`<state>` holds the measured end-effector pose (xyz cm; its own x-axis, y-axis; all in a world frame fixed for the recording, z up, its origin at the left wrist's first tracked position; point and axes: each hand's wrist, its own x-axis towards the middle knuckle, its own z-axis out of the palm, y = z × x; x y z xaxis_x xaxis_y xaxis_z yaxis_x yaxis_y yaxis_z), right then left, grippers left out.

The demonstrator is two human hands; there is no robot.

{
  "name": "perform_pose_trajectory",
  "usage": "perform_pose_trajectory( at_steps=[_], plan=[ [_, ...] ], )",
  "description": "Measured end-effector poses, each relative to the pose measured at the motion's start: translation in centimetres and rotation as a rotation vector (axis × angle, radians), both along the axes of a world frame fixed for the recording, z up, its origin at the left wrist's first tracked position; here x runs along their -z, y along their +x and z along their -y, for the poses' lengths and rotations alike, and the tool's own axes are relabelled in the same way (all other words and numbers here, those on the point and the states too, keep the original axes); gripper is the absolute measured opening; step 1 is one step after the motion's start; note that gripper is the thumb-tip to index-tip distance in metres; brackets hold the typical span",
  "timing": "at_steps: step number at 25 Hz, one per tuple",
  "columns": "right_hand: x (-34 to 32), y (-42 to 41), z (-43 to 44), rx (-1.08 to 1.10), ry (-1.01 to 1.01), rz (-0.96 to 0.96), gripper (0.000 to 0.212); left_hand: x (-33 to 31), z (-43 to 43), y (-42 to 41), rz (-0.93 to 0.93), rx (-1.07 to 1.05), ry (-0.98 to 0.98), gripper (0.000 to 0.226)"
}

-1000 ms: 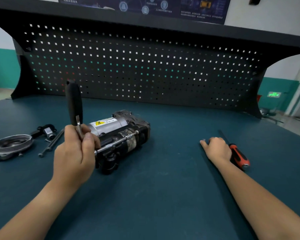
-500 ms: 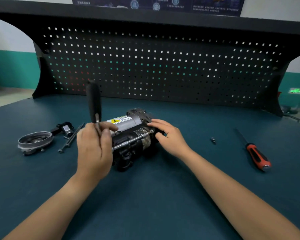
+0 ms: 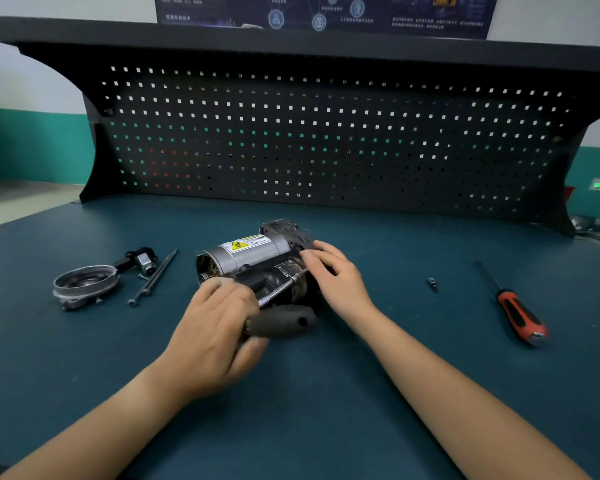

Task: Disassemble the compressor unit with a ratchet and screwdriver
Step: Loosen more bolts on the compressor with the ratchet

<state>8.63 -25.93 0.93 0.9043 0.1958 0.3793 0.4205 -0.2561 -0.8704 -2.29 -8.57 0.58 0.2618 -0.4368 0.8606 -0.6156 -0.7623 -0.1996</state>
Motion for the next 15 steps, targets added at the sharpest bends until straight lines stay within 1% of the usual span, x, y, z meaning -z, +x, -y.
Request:
perform_pose_trajectory(
  at_steps=[2, 3, 4, 5, 7, 8, 11, 14, 15],
  plan=[
    [0.4, -0.1, -0.9, 0.068, 0.089, 0.012, 0.023, 0.0, 0.1, -0.1, -0.084, 0.014, -0.117, 0.022],
    [0.5, -0.1, -1.1, 0.077, 0.114, 0.024, 0.023, -0.1, 0.3, -0.2, -0.146, 0.029, -0.227, 0.024],
    [0.6, -0.1, -1.2, 0.077, 0.124, 0.036, 0.023, -0.2, 0.6, -0.1, -0.209, 0.049, -0.379, 0.031],
    [0.7, -0.1, -1.2, 0.073, 0.125, 0.046, 0.024, -0.5, 1.0, 0.0, -0.267, 0.064, -0.572, 0.036],
    [0.7, -0.1, -1.1, 0.072, 0.131, 0.049, 0.025, -1.2, 1.3, 0.5, -0.343, 0.053, -0.941, 0.037],
    [0.7, -0.2, -1.2, 0.072, 0.139, 0.048, 0.025, -1.4, 1.3, 0.7, -0.37, 0.034, -1.071, 0.038],
    [0.5, -0.4, -1.3, 0.052, 0.174, 0.009, 0.028, -1.7, 1.1, 1.7, -0.416, -0.023, -1.323, 0.037],
    [0.2, -0.6, -1.1, 0.021, 0.216, -0.016, 0.035, -1.7, 1.4, 2.4, -0.485, 0.105, -1.685, 0.025],
    [0.1, -0.6, -1.0, 0.011, 0.223, -0.022, 0.036, -1.9, 1.6, 2.3, -0.495, 0.119, -1.715, 0.022]
  ],
)
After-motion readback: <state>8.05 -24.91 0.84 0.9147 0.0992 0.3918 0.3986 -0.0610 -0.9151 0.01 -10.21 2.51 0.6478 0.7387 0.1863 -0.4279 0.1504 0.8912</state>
